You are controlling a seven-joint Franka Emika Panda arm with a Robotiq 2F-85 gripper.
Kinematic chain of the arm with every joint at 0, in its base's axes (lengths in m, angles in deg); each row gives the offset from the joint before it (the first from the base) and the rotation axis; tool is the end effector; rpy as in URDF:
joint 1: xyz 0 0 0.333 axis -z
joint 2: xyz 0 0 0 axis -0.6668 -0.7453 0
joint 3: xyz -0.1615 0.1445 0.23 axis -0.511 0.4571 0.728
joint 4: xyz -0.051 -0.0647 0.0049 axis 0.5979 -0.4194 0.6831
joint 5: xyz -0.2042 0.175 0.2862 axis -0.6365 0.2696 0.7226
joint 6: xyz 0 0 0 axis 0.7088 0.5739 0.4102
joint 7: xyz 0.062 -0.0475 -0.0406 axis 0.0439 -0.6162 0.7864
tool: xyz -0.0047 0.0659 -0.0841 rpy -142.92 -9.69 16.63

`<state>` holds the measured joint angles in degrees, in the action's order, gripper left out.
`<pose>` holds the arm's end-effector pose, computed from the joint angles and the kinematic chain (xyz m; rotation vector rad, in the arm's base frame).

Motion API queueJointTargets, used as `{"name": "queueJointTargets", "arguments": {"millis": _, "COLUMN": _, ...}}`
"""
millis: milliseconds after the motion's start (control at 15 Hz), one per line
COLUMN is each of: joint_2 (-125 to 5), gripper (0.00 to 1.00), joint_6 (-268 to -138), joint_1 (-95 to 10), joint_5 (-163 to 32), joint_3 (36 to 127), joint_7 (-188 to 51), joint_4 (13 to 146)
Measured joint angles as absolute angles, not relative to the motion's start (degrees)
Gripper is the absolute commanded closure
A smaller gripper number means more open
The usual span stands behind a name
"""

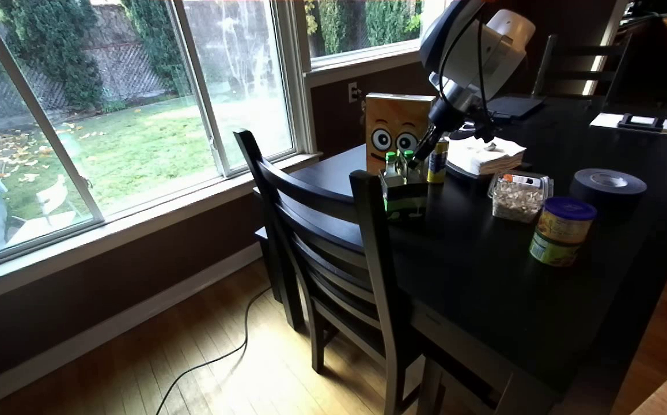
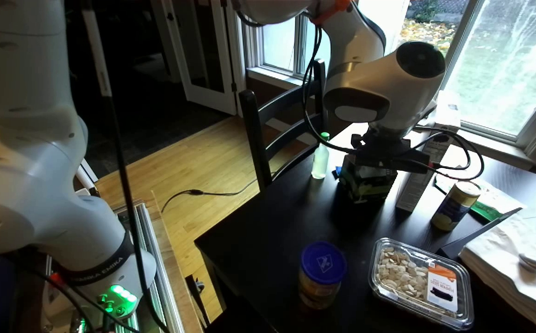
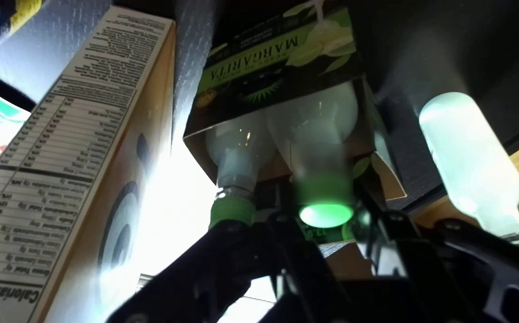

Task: Remove the bottle from the box

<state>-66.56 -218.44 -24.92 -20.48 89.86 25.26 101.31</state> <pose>0.6081 -0.1489 0.2747 -2.7310 -1.0494 -0.7208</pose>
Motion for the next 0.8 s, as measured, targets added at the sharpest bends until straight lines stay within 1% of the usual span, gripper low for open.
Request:
{"name": "queueJointTargets", "arguments": {"millis": 400, "joint_2": -66.2, "gripper": 0.93, "joint_6": -218.3, "joint_1": -24.9, "joint_5": -20.5, "joint_3": 89.4, "joint_7": 25.0, "joint_4": 101.4}}
{"name": "queueJointTargets", "arguments": {"millis": 800, "joint_2": -60.2, "gripper": 0.93, "joint_6": -216.1, "joint_1": -24.9, "joint_5": -20.5, "joint_3": 87.9, "joint_7": 22.4, "joint_4": 103.1}}
